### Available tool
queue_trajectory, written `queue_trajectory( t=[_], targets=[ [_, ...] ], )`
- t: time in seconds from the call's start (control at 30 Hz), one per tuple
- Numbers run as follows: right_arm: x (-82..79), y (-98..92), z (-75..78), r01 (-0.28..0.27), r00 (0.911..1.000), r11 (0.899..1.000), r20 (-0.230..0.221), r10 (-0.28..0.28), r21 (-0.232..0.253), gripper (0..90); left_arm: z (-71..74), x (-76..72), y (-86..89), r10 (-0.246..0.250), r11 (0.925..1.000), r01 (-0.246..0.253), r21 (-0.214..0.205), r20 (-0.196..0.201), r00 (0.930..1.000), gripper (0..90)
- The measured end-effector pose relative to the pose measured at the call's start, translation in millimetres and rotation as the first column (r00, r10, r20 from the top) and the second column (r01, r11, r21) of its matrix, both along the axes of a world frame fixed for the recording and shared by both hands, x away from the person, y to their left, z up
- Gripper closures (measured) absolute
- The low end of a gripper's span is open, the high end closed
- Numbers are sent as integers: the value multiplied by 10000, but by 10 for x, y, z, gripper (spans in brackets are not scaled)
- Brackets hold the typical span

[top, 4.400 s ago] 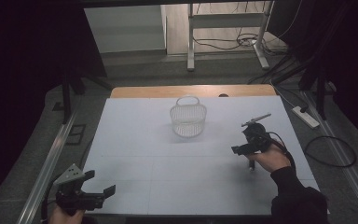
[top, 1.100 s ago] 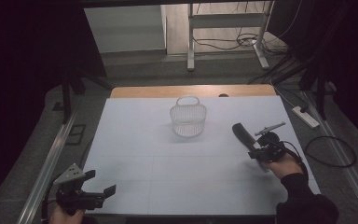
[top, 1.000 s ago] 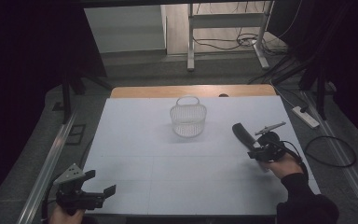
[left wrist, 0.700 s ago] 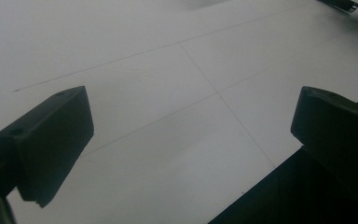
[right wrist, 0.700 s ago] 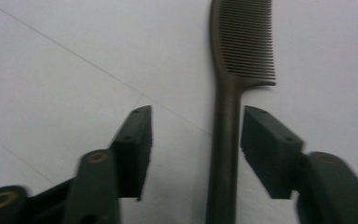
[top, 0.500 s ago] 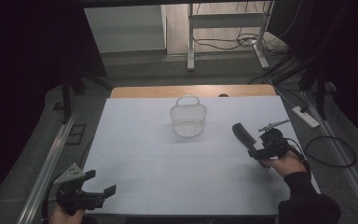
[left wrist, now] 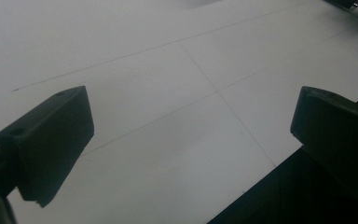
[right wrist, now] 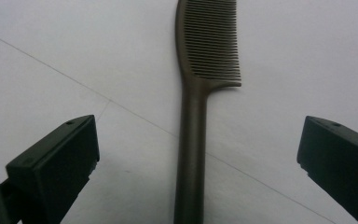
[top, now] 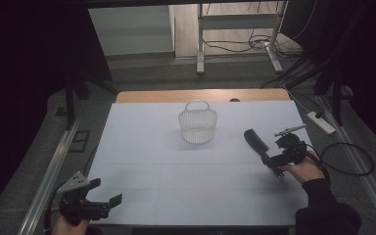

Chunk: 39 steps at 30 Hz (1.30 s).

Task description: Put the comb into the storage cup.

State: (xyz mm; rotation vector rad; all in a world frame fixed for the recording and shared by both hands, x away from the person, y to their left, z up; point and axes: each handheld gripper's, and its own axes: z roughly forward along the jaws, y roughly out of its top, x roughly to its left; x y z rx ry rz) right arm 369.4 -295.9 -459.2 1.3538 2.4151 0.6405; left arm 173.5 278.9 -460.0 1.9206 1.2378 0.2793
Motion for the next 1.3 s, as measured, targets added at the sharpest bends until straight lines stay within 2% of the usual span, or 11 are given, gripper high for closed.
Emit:
queue_trajectory(
  t=[0.2,0.33,0.57,0.73,1.07,1.3],
  targets=[
    [27,-62,-10,326,9994,9995,-64,-326,1,0,-1,1,-1,-6,10000,6,-14,-15,10000,0],
    [39,-66,-42,274,9992,9996,-275,-275,-47,0,-1,2,0,-10,10000,10,-17,-16,10000,0],
    [73,-58,-128,239,9990,9994,-379,-249,-256,0,-2,2,0,-7,10000,7,-20,-16,10000,0],
    [81,-49,-216,1,9982,9988,-598,-30,-487,0,-1,2,-2,-9,10000,9,-11,-17,10000,0],
    [96,-33,-369,-123,9941,9981,-1086,57,-603,0,-1,1,-2,-12,10000,12,-6,-19,10000,0],
    [103,-4,-481,-456,9875,9943,-1547,302,-968,0,-1,2,-2,-4,10000,4,4,-15,10000,0]
  ],
)
